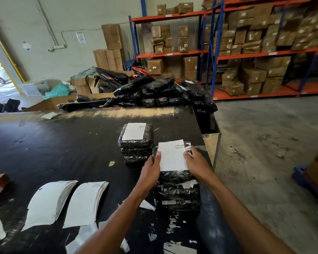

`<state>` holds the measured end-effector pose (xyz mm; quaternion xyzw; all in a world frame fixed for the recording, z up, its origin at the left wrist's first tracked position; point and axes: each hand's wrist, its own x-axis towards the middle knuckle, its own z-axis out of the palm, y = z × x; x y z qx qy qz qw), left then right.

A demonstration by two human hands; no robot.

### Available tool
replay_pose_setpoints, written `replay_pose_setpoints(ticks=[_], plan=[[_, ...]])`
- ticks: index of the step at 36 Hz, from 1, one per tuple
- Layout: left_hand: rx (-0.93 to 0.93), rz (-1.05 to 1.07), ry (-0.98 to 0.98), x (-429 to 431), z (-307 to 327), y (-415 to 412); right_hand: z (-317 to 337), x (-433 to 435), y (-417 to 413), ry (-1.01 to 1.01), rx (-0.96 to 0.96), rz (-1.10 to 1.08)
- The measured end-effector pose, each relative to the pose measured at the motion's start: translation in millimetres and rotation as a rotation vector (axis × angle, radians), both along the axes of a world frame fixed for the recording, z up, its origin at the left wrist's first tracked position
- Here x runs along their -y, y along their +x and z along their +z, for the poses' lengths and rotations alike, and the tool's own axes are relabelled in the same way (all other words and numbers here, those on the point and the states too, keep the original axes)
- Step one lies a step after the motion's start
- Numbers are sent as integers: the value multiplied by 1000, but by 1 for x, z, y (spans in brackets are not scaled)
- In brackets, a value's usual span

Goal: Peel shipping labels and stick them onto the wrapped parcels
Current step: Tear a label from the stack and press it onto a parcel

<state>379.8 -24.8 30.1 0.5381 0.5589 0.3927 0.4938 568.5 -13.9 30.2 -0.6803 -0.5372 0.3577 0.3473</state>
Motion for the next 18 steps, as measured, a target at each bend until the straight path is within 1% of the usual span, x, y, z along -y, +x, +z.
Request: replay_pose_setpoints(ticks=[3, 7, 10, 14, 18], plan=[[-9, 15, 54, -18, 16, 1, 16, -16, 1, 36, 28, -1], [-14, -9, 118, -49, 53, 7, 40, -50, 4, 92, 2, -13], [-36, -12, 112, -83, 71, 10, 53, -78, 6, 98, -31, -18], [-16, -13, 74, -121, 69, 18, 48, -118, 11, 50, -35, -25], [-3, -18, -39, -147, 31, 26, 11, -157, 20, 9, -19, -35]])
